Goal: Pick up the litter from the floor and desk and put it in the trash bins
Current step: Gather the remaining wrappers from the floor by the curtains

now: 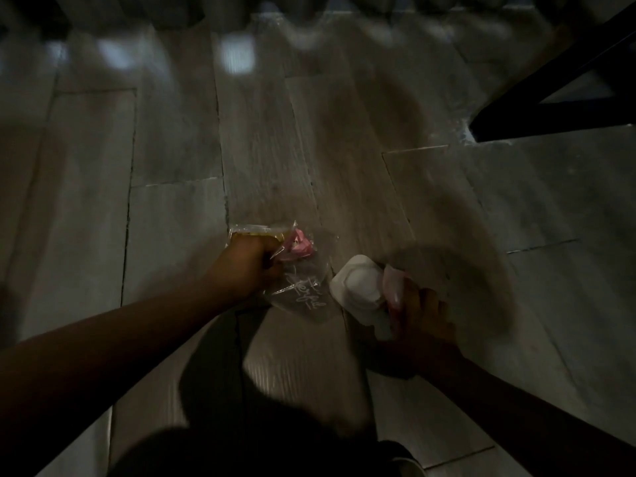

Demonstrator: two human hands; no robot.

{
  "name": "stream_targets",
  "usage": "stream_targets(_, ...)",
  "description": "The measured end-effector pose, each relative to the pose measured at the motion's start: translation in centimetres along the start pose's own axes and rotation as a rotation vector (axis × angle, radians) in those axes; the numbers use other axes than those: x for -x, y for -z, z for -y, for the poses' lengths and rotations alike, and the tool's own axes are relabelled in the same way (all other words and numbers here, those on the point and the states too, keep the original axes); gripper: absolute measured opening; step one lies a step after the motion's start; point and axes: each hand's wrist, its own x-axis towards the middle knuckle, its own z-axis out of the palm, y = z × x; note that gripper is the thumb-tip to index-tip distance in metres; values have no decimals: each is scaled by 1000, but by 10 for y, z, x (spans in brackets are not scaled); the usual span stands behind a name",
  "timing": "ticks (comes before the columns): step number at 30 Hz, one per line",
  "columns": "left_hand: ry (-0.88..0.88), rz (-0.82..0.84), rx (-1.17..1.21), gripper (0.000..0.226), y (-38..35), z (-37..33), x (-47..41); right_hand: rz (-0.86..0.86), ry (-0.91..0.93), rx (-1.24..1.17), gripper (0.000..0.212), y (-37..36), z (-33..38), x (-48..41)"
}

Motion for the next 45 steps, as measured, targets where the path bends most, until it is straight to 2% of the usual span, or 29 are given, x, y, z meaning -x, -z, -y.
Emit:
stream_targets(3,20,-9,14,6,-3,4,-5,49,5,-69,98,8,-2,-8)
stream_targets(6,29,1,25,8,-5,8,-8,-24,126,65,101,9,2,-6)
stream_targets(8,41,1,32,18,-5,7,-8,29,142,107,104,12,2,-7)
stream_targets(11,47,-1,59,26,-1,4,-6,143,125,12,119,22,-6,-18)
stream_targets(14,51,-9,85,21,1,2,-2,210,26,-147,130,31,-9,-23)
stream_targets(17,46,-43,67,4,4,-1,-1,168,-28,-261,127,39,-8,-26)
stream_targets(23,-12,-42,54,4,29,-14,-11,100,-19,-319,115,75,17,-47)
stream_targets(27,2,-121,55,9,76,-23,-30,65,-39,-321,114,111,53,-66)
stream_targets(29,42,-145,78,12,102,-25,-33,62,-29,-342,114,134,72,-72)
stream_targets(32,125,-193,127,34,146,-36,-25,55,-49,-420,114,179,102,-69)
stream_targets(35,211,-235,166,37,190,-64,-4,45,-41,-518,113,233,127,-49)
stream_targets(40,280,-228,256,37,266,-148,31,-3,-88,-598,104,333,164,6)
stream_targets(45,287,-261,305,37,349,-251,62,-65,-168,-674,86,454,183,73)
